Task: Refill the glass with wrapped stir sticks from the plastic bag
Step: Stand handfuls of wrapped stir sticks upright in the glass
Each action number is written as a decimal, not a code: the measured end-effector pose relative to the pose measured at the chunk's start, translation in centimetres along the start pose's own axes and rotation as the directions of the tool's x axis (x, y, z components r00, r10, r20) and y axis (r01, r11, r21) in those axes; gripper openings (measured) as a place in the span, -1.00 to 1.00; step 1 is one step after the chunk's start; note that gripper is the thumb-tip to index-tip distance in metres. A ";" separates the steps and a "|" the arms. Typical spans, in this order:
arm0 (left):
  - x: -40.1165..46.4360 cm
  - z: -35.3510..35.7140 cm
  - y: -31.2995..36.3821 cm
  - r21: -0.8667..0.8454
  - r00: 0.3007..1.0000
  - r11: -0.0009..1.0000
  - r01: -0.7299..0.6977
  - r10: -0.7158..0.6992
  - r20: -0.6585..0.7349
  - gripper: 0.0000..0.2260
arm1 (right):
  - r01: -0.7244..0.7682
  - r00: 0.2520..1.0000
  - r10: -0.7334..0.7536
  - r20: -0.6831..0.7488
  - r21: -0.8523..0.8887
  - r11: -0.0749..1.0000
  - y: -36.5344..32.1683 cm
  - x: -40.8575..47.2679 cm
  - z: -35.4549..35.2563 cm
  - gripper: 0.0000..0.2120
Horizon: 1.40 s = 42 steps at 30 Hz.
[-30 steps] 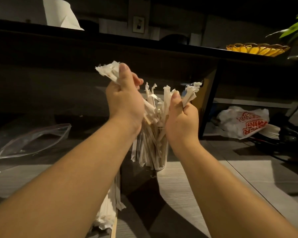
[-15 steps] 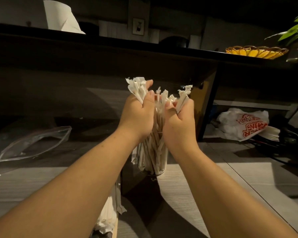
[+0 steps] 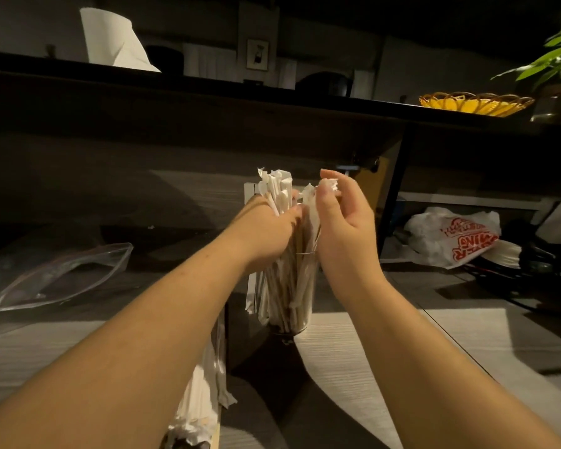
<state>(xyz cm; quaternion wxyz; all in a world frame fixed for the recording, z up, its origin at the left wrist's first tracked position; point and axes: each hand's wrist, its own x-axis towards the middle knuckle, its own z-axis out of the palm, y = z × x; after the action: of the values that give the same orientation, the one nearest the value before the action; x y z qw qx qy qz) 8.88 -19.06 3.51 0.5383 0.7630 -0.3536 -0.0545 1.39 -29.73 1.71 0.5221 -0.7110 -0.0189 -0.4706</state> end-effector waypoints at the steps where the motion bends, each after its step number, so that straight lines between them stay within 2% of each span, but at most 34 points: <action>1: -0.1 -0.2 0.0 -0.020 0.999 0.999 -0.035 0.034 -0.032 -0.82 | 0.030 1.000 -0.030 -0.006 -0.011 1.000 -0.2 0.0 0.1 -0.84; 3: -0.5 -0.6 0.3 -0.129 0.966 0.975 -0.182 0.153 -0.210 -0.66 | 0.057 0.998 -0.057 -0.006 -0.085 0.995 -0.2 -0.2 0.2 -0.79; 5: -0.8 -1.0 0.3 -0.013 0.876 0.928 -0.371 0.346 -0.336 -0.55 | 0.062 0.998 -0.063 -0.003 -0.137 0.989 0.3 -0.6 0.4 -0.75; 6: -0.9 -1.0 0.3 0.102 0.847 0.903 -0.418 0.428 -0.316 -0.59 | 0.061 0.998 -0.063 -0.010 -0.150 0.987 0.6 -0.7 0.5 -0.74; 8: -0.8 -0.6 -0.1 0.276 0.846 0.864 -0.421 0.484 -0.226 -0.67 | 0.065 0.997 -0.072 -0.035 -0.170 0.983 0.9 -1.2 0.7 -0.74; 10: -0.8 -0.1 -0.8 0.346 0.863 0.850 -0.396 0.474 -0.176 -0.68 | 0.074 0.995 -0.085 -0.054 -0.181 0.981 1.3 -1.6 0.9 -0.74; 14: -1.4 0.6 -1.9 0.409 0.849 0.814 -0.412 0.506 -0.153 -0.65 | 0.095 0.993 -0.104 -0.056 -0.146 0.985 1.9 -2.0 1.0 -0.76; 16: -1.8 0.8 -2.0 0.408 0.870 0.820 -0.401 0.481 -0.113 -0.58 | 0.083 0.994 -0.090 -0.055 -0.116 0.990 2.0 -2.2 1.1 -0.76; 19: -2.4 0.4 -1.7 0.412 0.895 0.830 -0.375 0.441 -0.073 -0.50 | 0.042 0.997 -0.047 -0.056 -0.091 0.995 1.9 -2.5 1.0 -0.66; 21: -2.8 -0.4 -1.2 0.298 0.895 0.879 -0.373 0.425 -0.134 -0.45 | 0.021 0.996 -0.031 -0.089 -0.118 0.993 1.3 -2.5 1.0 -0.56; 23: -3.3 -1.2 -0.8 0.180 0.884 0.918 -0.353 0.390 -0.259 -0.45 | 0.007 0.988 -0.033 -0.150 -0.170 0.985 0.5 -2.7 1.1 -0.52; 25: -4.2 -2.0 -0.7 0.159 0.867 0.932 -0.325 0.361 -0.344 -0.55 | 0.007 0.977 -0.058 -0.205 -0.241 0.970 -0.5 -3.2 1.3 -0.54; 27: -5.8 -3.0 -1.1 0.188 0.860 0.937 -0.295 0.346 -0.376 -0.79 | 0.022 0.970 -0.091 -0.226 -0.291 0.957 -1.7 -4.3 1.8 -0.58; 30: -8.6 -4.2 -2.3 0.247 0.880 0.942 -0.228 0.308 -0.361 -0.87 | 0.051 0.963 -0.132 -0.237 -0.318 0.947 -3.2 -5.9 2.8 -0.67; 32: -9.9 -5.1 -3.2 0.264 0.891 0.946 -0.190 0.279 -0.357 -0.82 | 0.083 0.969 -0.147 -0.201 -0.298 0.951 -3.8 -6.9 3.7 -0.83; 34: -11.1 -5.7 -3.9 0.266 0.903 0.954 -0.136 0.230 -0.364 -0.78 | 0.047 0.992 -0.075 -0.101 -0.256 0.966 -4.0 -8.0 4.8 -0.91; 38: -12.9 -6.0 -5.8 0.247 0.904 0.969 0.001 0.105 -0.415 -0.77 | -0.021 0.997 0.042 0.060 -0.315 0.949 -3.2 -10.0 6.7 -0.85; 42: -12.8 -5.9 -7.2 0.249 0.900 0.951 0.182 -0.059 -0.431 -0.75 | -0.082 0.989 0.125 0.077 -0.423 0.902 -1.4 -10.8 7.9 -0.86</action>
<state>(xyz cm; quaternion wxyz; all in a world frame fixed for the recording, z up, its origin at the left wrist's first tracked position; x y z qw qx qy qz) 5.57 -5.59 -4.04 0.4823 0.8465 -0.1856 0.1280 -0.23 -18.09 -4.82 0.3802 -0.8295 0.0935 -0.3983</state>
